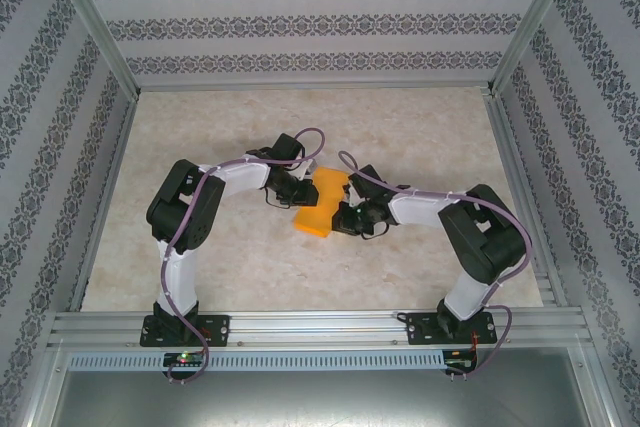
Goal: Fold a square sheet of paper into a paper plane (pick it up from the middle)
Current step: Fold the square sheet of paper in half at the center of the table.
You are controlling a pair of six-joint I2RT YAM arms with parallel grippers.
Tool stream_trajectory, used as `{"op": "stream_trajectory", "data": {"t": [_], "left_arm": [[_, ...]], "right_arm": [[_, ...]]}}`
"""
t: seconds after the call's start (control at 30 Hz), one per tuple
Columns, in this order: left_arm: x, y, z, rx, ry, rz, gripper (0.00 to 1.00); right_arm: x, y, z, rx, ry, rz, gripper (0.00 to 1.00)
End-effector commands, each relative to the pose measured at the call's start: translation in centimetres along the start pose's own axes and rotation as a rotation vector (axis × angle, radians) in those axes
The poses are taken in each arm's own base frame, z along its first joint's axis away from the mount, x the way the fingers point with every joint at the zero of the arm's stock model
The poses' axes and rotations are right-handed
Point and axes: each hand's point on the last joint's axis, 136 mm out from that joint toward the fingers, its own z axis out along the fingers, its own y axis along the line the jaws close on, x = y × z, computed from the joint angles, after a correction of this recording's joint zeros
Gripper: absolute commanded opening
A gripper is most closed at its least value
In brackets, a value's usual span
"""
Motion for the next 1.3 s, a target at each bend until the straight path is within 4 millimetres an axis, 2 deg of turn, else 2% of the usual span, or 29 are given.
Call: {"op": "stream_trajectory", "data": {"t": [0.0,0.1,0.17,0.3,0.43,0.57,0.77,1.1,1.2,1.27], "left_arm": [[6.9,6.1,2.9,-0.204,0.228,-0.082,0.23],[6.9,6.1,2.9,-0.206,0.226,-0.081,0.23],[6.9,6.1,2.9,-0.204,0.225,-0.084,0.23],[6.9,6.1,3.0,-0.2,0.224,-0.086,0.23],[6.8,6.0,3.0,-0.2,0.221,-0.083,0.23],[6.9,6.1,2.9,-0.205,0.22,-0.082,0.23],[6.9,6.2,3.0,-0.207,0.221,-0.083,0.23],[7.3,6.6,3.3,-0.217,0.241,-0.083,0.23],[7.4,6.6,3.2,-0.218,0.244,-0.08,0.23],[7.4,6.6,3.2,-0.215,0.245,-0.081,0.23]], "right_arm": [[0.5,2.4,-0.6,-0.094,0.012,0.03,0.08],[-0.8,4.1,-1.3,-0.126,-0.031,0.014,0.08],[-1.1,4.4,-1.1,-0.125,-0.038,0.012,0.08],[-1.1,4.4,0.3,-0.112,-0.012,0.008,0.08],[-0.1,4.8,2.4,-0.126,0.061,-0.016,0.1],[1.2,3.4,2.8,-0.075,0.094,-0.017,0.1],[3.2,0.6,2.5,0.014,0.14,-0.003,0.09],[5.9,-3.5,1.6,0.063,0.136,0.074,0.09],[6.1,-3.4,1.2,0.046,0.13,0.08,0.09],[5.2,-1.8,0.5,-0.008,0.099,0.073,0.09]]}}
